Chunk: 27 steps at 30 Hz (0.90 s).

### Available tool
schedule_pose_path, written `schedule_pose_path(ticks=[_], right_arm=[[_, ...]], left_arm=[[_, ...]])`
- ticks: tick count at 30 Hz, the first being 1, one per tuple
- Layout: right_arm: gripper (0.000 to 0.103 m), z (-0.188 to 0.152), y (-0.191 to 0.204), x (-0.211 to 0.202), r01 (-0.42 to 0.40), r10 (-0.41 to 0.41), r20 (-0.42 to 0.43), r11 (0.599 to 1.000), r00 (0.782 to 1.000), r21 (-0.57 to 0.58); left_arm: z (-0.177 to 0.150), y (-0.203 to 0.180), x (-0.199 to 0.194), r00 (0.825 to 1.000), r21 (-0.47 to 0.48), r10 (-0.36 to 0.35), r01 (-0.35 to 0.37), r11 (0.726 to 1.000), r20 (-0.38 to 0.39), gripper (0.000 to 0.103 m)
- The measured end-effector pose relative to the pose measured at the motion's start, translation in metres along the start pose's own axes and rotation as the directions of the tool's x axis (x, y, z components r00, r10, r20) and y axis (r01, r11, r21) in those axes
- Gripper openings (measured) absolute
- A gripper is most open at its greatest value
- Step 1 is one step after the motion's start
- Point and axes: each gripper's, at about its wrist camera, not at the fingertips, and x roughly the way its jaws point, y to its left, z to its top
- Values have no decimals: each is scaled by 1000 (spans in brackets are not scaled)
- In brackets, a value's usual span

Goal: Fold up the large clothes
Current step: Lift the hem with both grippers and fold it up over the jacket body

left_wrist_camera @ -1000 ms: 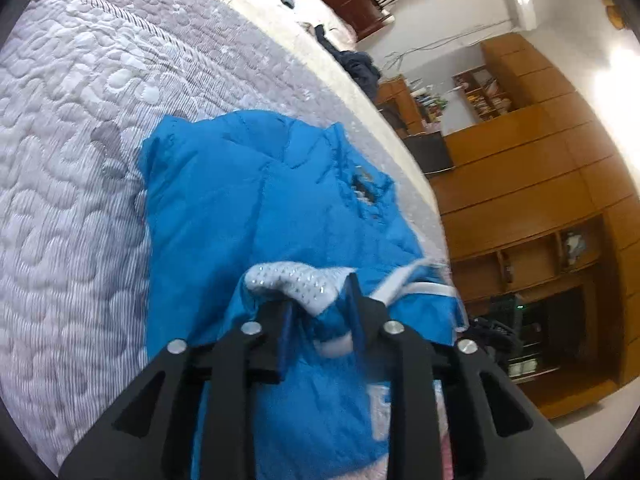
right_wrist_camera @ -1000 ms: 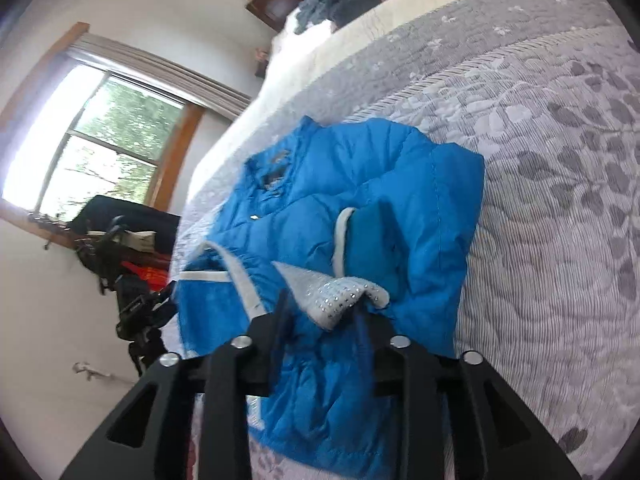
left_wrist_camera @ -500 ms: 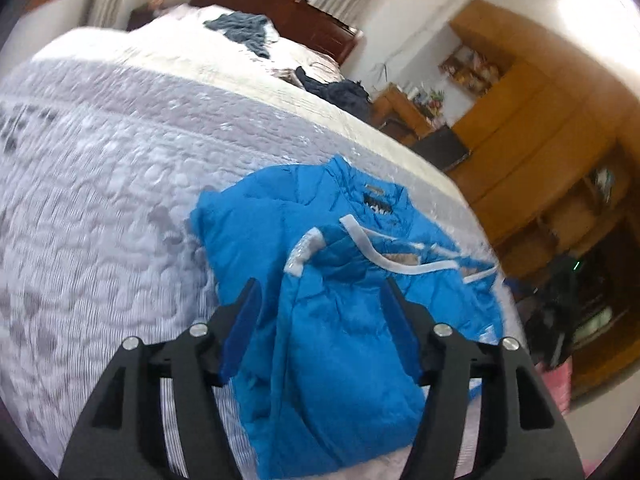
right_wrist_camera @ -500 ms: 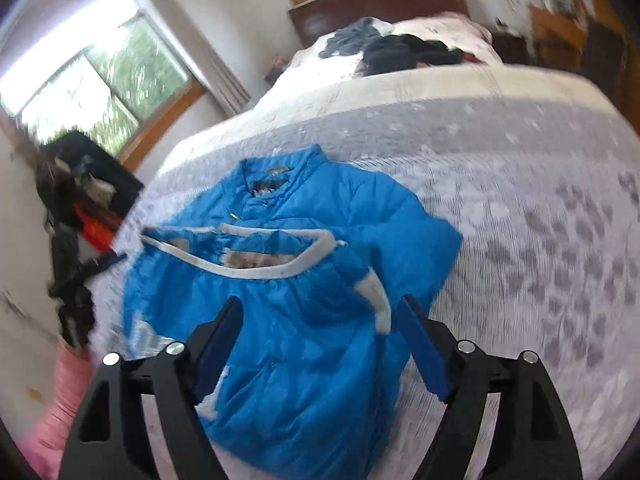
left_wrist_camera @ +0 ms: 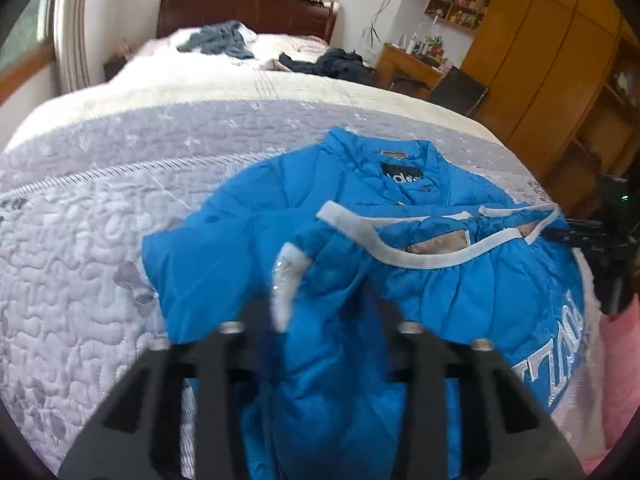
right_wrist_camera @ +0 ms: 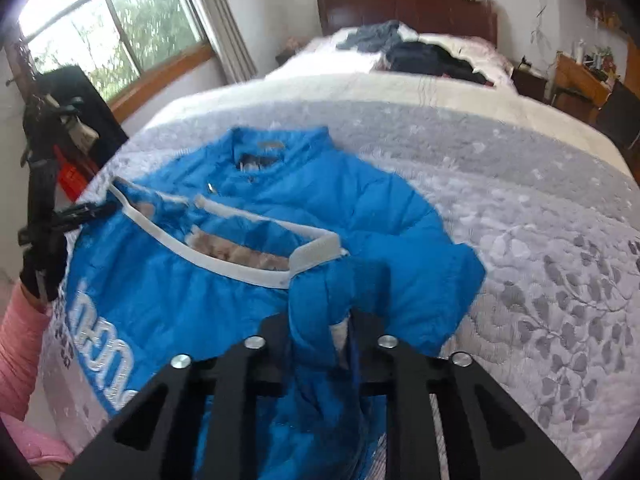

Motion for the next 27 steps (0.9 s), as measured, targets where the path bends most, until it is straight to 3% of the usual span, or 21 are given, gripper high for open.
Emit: schedule_pose_path(ticks=[8, 12, 16, 21, 27], right_arm=[[16, 3, 14, -64, -47, 44, 133, 999, 990, 16], [16, 32, 13, -84, -46, 36, 180, 998, 983, 52], [16, 75, 2, -81, -37, 13, 191, 992, 981, 119], [16, 112, -19, -49, -22, -8, 157, 982, 988, 189], [16, 125, -50, 19, 18, -33, 51, 963, 998, 268]], left_arm=[[0, -24, -69, 976, 3, 23, -24, 1000, 215, 12], [28, -26, -85, 959, -27, 29, -22, 999, 281, 12], [66, -28, -74, 949, -60, 57, -40, 997, 309, 12], [100, -25, -32, 954, -65, 121, -107, 992, 275, 12], [108, 3, 43, 980, -125, 168, -154, 980, 106, 13]])
